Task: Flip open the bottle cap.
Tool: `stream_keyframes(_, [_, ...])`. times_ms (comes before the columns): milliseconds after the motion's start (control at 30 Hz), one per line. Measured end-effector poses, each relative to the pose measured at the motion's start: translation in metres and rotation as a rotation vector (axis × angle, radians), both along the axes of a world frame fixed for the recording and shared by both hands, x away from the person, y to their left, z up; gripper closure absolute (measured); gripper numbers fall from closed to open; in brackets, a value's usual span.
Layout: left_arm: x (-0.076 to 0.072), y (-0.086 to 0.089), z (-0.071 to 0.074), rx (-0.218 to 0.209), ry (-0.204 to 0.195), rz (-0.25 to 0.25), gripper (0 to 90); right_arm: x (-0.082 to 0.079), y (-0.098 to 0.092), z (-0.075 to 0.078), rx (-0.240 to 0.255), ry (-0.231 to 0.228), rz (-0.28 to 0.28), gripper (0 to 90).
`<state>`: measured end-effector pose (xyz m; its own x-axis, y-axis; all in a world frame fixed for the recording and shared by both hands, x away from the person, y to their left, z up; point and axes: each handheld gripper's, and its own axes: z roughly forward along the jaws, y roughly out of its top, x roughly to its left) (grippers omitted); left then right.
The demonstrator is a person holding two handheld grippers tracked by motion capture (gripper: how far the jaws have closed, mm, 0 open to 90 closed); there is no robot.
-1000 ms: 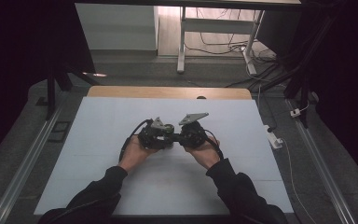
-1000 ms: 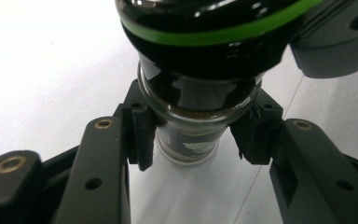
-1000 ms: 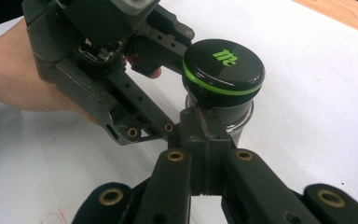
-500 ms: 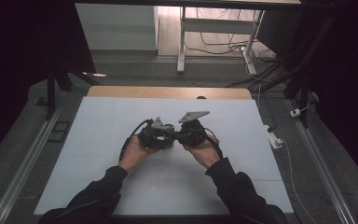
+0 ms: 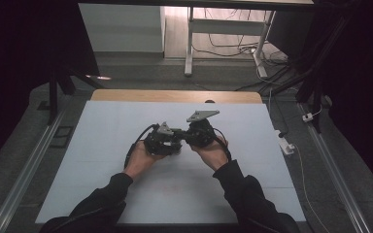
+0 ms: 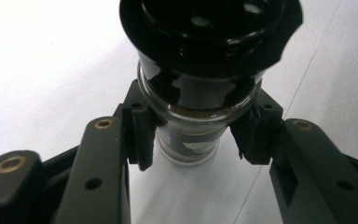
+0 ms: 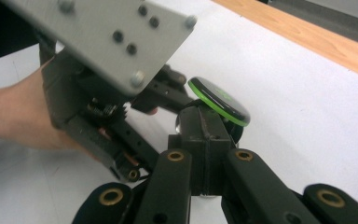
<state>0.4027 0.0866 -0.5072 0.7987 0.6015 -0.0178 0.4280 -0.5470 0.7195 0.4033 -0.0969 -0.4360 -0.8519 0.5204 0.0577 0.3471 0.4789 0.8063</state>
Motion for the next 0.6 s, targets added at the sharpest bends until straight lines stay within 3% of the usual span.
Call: stream_keyframes(600, [0.0,0.0,-0.001,-0.003,-0.005,-0.003,53.7,0.023,0.003,0.001,0.036,0.01,-0.05,90.0])
